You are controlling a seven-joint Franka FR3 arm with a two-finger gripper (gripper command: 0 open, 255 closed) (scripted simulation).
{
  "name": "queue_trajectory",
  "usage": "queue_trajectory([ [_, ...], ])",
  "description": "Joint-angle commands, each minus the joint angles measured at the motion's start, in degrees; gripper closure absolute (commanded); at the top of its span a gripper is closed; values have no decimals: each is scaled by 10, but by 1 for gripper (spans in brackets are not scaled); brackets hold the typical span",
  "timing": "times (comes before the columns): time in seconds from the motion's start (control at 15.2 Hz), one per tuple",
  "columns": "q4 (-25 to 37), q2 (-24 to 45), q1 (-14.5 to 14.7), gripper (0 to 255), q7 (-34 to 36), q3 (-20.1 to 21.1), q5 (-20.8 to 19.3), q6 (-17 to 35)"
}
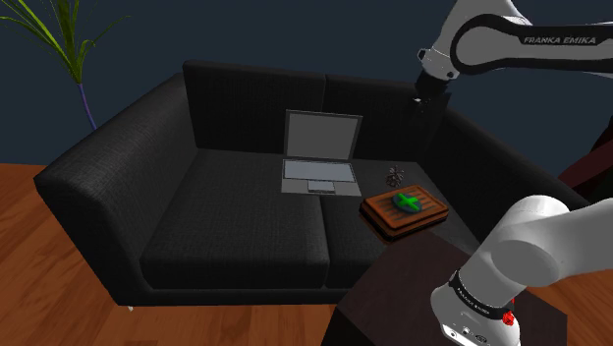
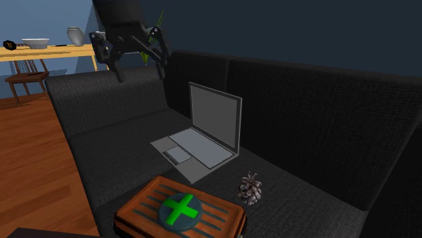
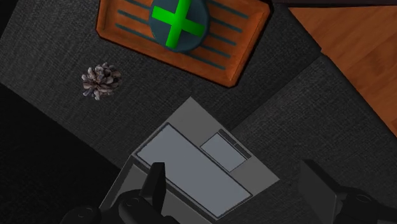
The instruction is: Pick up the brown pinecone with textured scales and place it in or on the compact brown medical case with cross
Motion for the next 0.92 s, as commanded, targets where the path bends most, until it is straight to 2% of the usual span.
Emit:
queue_trajectory([
  [0.0, -9, 19, -6, 0, -15, -23, -4, 27],
  [0.46, -17, 115, -16, 0, -78, -111, 0, 128],
  [0.86, 2, 226, -6, 0, -152, -191, 42, 209],
])
